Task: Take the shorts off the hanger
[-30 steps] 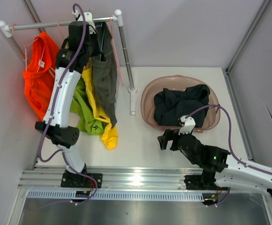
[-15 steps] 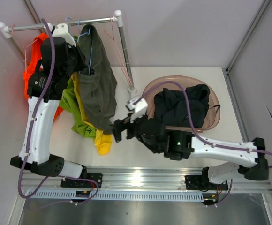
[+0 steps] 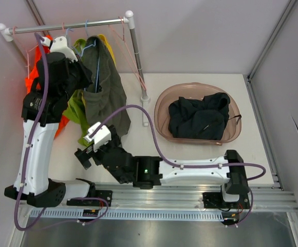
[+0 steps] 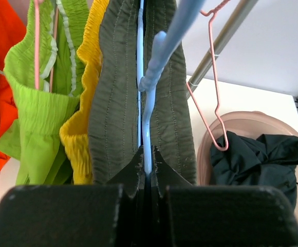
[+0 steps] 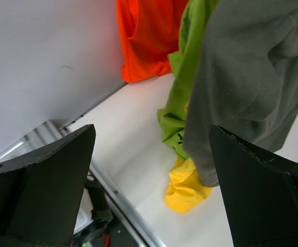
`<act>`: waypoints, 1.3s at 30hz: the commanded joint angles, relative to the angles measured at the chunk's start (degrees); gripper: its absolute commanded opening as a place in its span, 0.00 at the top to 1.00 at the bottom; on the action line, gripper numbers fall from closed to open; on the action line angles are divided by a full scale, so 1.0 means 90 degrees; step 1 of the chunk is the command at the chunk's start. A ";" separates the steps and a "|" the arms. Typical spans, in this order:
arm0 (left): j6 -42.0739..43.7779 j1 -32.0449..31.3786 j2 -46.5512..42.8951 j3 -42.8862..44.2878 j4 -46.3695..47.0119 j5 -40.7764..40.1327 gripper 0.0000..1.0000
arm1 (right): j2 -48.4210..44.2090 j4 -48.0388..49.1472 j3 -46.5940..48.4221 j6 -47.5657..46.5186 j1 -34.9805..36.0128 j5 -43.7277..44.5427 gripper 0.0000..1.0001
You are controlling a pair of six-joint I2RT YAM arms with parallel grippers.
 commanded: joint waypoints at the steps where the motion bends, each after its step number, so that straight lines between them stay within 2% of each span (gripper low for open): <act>1: -0.0086 -0.0018 -0.0550 -0.0038 0.0181 0.0146 1.00 | 0.0431 0.0873 0.0385 -0.0440 0.0012 0.0889 0.01; 6: -0.0086 -0.0018 -0.0970 -0.0224 0.0083 0.0360 1.00 | 0.0735 0.1489 0.0435 -0.1172 0.0022 0.1651 0.01; 9: -0.0096 -0.0018 -0.1117 -0.0400 0.0122 0.0400 1.00 | 0.0930 0.1860 0.0503 -0.1592 0.0061 0.1973 0.14; 12: -0.0115 -0.0018 -0.1225 -0.0556 0.0170 0.0439 1.00 | 0.0999 0.2085 0.0474 -0.1788 0.0168 0.2043 0.61; 13: -0.0115 -0.0018 -0.1273 -0.0605 0.0199 0.0429 1.00 | 0.0989 0.2144 0.0396 -0.1818 0.0304 0.2042 0.98; 19: 0.0158 -0.0018 -0.1079 -0.0381 0.0297 0.0117 1.00 | 0.0755 0.2866 -0.0492 -0.2287 0.1280 0.2842 1.00; 22: 0.0324 0.0002 -0.0874 -0.0245 0.0453 -0.0185 1.00 | 0.0706 0.2848 -0.1087 -0.2112 0.2090 0.3554 1.00; 24: 0.0431 0.0002 -0.0640 -0.0069 0.0473 -0.0303 1.00 | 0.0745 0.2634 -0.1458 -0.1605 0.2674 0.4109 1.00; 25: 0.0451 0.0002 -0.0571 -0.0030 0.0531 -0.0303 1.00 | 0.0832 0.2062 -0.1499 -0.1342 0.2843 0.4258 1.00; 27: 0.0510 0.0002 -0.0328 0.0185 0.0512 -0.0255 1.00 | 0.0940 0.0823 -0.1247 0.0353 0.3194 0.4551 1.00; 28: 0.0510 0.0002 -0.0249 0.0263 0.0416 -0.0226 1.00 | 0.1066 -0.0808 -0.1081 0.1114 0.3234 0.4523 1.00; 29: 0.0510 0.0002 -0.0200 0.0360 0.0415 -0.0206 1.00 | 0.1154 -0.1588 -0.0876 0.2678 0.3254 0.4426 1.00; 31: 0.0510 0.0002 -0.0180 0.0323 0.0424 -0.0215 1.00 | 0.1301 -0.2918 -0.0495 0.3598 0.3216 0.4377 1.00; 32: 0.0461 0.0002 -0.0190 0.0351 0.0328 -0.0186 1.00 | 0.1398 -0.2963 -0.0484 0.3737 0.3186 0.4376 1.00; 35: 0.0286 0.0002 -0.0355 0.0206 0.0152 0.0193 1.00 | 0.1390 -0.2788 -0.0522 0.3720 0.2943 0.4240 1.00; 36: 0.0237 0.0002 -0.0443 0.0070 0.0093 0.0311 1.00 | 0.1332 -0.2439 -0.0552 0.3429 0.2836 0.4240 1.00; 38: 0.0091 0.0002 -0.0823 -0.0232 -0.0043 0.0633 1.00 | 0.1069 -0.1640 -0.0794 0.2630 0.2475 0.4182 1.00; 39: 0.0032 0.0002 -0.0969 -0.0602 -0.0093 0.0789 1.00 | 0.0951 -0.0465 -0.0941 0.1446 0.2338 0.4123 1.00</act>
